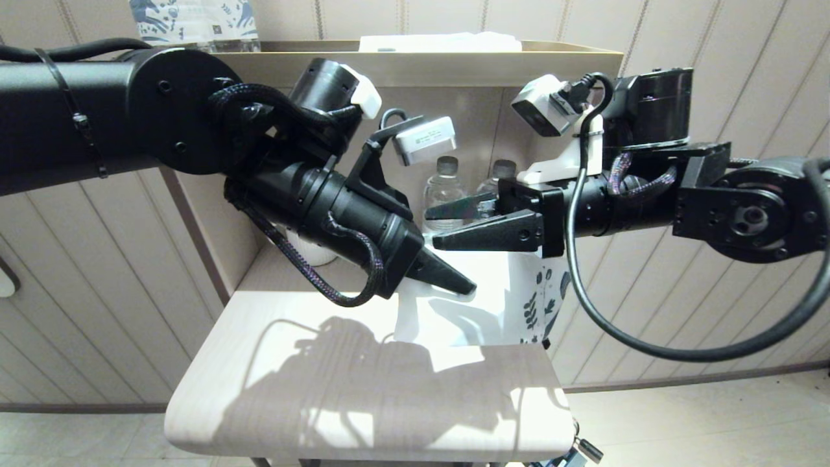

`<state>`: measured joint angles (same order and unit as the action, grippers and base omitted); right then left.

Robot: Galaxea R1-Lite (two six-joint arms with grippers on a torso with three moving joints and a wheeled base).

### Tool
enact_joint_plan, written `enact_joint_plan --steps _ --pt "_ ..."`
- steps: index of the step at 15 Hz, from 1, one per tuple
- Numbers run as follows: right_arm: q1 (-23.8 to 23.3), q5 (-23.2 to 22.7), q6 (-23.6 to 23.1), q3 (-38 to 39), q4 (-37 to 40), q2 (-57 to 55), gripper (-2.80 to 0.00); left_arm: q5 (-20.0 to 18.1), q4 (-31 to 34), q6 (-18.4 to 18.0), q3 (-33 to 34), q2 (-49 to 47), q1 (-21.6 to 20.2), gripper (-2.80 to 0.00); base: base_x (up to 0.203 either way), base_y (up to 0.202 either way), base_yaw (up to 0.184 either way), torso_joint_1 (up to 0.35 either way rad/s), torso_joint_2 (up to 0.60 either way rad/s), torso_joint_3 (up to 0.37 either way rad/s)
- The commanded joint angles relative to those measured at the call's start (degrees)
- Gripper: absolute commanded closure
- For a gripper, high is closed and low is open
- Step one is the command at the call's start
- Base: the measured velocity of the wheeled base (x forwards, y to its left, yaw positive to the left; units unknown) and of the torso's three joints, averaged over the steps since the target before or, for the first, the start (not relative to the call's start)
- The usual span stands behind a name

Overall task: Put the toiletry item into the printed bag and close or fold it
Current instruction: Close the strorage bag and place it on the desk

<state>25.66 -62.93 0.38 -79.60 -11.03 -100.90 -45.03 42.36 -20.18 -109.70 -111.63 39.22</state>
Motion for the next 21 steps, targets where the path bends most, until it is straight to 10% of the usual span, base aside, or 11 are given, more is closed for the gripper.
enact_joint_plan --steps 1,2,4,20,21 --pt "0.09 -0.35 -0.03 0.15 -0.13 -0.17 -2.8 -0.24 0.24 -0.13 0.02 -0.12 -0.2 0.0 0.0 0.0 0.0 0.0 0.0 0.0" --pt "0.09 -0.35 -0.18 0.15 -0.2 -0.26 0.0 -0.24 0.09 -0.13 -0.07 -0.26 -0.2 0.0 0.0 0.0 0.0 0.0 0.0 0.0" --pt "0.09 -0.35 -0.55 0.25 -0.22 -0.35 -2.8 -0.24 0.0 -0.13 -0.42 -0.43 -0.2 0.0 0.0 0.0 0.0 0.0 0.0 0.0" --pt "1.15 0.0 -1.61 0.39 -0.48 -0.61 -2.8 -0.15 0.0 -0.13 -0.07 -0.34 -0.37 0.0 0.0 0.0 0.0 0.0 0.0 0.0" --pt "1.15 0.09 -1.7 0.42 -0.48 -0.61 -2.17 -0.15 0.0 -0.13 -0.16 -0.34 -0.37 0.0 0.0 0.0 0.0 0.0 0.0 0.0"
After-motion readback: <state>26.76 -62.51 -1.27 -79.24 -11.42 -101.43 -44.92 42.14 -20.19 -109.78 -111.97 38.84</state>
